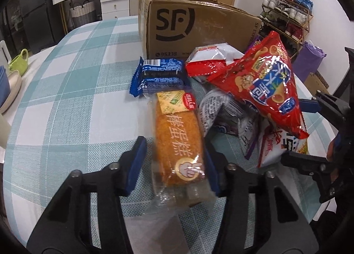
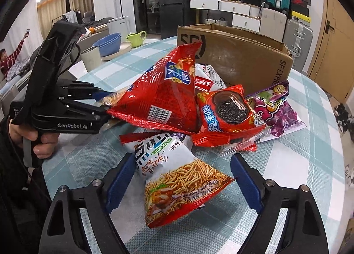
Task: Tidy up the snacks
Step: 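Grasp the orange sponge cake with the left gripper while the right gripper grasps the white noodle-snack bag, then lift the sponge cake with the left gripper while the right gripper carries the noodle bag, both toward the box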
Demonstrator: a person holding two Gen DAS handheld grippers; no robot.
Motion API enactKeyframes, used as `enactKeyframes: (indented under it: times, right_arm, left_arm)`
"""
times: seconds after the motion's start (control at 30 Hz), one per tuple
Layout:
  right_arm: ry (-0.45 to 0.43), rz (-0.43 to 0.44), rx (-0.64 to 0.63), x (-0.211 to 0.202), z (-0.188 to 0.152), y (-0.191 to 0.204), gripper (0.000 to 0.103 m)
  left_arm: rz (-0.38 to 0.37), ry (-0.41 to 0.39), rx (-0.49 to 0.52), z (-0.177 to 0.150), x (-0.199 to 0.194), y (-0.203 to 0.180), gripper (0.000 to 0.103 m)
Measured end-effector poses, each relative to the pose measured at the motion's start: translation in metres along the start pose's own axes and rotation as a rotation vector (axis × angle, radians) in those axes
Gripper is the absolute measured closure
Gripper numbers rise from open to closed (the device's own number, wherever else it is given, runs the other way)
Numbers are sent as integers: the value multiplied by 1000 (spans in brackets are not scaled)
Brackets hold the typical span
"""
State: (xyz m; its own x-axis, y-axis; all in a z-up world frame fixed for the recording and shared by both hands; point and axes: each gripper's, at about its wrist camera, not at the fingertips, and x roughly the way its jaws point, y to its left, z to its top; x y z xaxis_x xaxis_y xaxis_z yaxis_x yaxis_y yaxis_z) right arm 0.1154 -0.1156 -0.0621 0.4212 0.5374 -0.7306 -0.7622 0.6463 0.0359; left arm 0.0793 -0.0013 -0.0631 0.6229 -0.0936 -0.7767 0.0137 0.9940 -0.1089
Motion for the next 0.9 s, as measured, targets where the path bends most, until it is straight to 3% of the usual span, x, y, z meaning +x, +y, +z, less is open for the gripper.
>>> enactKeyframes:
  times: [0.5,0.63,0.67,0.7,0.9]
  right_arm:
    - [48,19,-86,1,1,14,17]
    - [54,30,-100,-4,-6,19,30]
    - [51,40,-104,-7,-8,21,46]
    - [45,44,-105,-9,-9,23,52]
    - [1,52,-42,-22,-22,23,59]
  left_arm:
    - [-23,-47,-40,-10,-16,12,70]
    - [-25,-65,-39,-12,-24,13,70]
    - [-27,-70,-42,-12,-25,13,70]
    - [-30,-74,-43,-12,-26,13,70]
    - [-26,-98,-41,-15,-38,9,70]
